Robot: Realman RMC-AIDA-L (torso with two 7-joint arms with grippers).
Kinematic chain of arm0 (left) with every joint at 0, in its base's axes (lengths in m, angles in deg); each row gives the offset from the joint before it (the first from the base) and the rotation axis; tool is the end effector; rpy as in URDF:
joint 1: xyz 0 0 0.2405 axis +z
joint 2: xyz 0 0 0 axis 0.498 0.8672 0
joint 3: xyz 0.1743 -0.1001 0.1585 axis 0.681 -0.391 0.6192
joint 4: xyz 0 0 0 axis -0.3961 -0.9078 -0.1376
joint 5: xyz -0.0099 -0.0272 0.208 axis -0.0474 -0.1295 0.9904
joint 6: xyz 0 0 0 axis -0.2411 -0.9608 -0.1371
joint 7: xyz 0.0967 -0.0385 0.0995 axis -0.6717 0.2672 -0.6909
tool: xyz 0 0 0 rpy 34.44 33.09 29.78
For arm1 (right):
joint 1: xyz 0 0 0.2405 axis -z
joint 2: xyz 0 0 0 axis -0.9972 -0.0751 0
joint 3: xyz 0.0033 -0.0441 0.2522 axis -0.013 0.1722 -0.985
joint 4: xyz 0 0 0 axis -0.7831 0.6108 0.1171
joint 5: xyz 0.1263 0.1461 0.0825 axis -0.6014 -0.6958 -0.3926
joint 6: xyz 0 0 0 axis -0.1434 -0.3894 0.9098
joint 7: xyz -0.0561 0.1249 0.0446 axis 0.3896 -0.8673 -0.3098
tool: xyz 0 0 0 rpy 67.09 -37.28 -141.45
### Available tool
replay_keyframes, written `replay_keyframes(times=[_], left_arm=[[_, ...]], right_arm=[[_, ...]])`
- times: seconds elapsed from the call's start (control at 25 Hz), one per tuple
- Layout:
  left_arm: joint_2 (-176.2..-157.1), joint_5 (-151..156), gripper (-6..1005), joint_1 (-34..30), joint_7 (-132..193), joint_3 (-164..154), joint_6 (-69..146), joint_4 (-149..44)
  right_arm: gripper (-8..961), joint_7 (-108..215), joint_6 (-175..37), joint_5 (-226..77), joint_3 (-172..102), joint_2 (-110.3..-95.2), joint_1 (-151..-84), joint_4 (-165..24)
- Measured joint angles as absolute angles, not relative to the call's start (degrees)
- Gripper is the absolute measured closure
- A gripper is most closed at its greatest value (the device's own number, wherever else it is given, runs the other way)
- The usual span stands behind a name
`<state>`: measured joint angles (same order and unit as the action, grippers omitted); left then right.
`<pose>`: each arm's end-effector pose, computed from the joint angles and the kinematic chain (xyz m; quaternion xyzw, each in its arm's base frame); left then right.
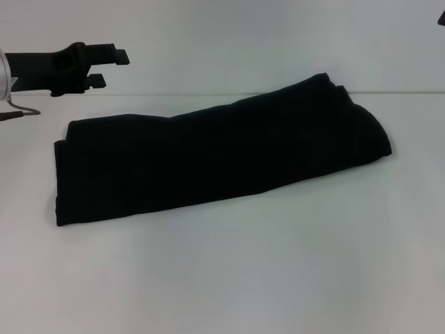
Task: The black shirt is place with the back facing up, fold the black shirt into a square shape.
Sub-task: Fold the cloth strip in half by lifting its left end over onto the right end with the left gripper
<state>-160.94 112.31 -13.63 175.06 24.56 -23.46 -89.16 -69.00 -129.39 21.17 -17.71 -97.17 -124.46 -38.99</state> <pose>-0.2435 0.4439 0.0947 -0.7073 -0.6142 -0.2786 0.2119 0.2803 0.4328 0.1411 -0.6969 0.5340 0.3809 0.2902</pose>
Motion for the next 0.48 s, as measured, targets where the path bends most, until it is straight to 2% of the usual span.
replay_keyframes(times=[0.16, 0.36, 0.48], left_arm=[[-161.32, 108.4, 215, -12.0, 175.2, 24.5, -24.2, -89.0], [-161.28, 105.3, 216, -9.0, 176.4, 22.4, -30.3, -85.7], [-161.35, 105.0, 216, -6.8, 178.7, 18.7, -34.9, -84.2]], right_arm=[[189, -63.4, -129.7, 16.8, -18.6, -98.51, -122.2, -39.6], [190, -55.9, -129.6, 15.4, -18.8, -101.37, -120.1, -40.0], [190, -52.8, -129.4, 14.6, -19.0, -102.32, -119.2, -40.0]])
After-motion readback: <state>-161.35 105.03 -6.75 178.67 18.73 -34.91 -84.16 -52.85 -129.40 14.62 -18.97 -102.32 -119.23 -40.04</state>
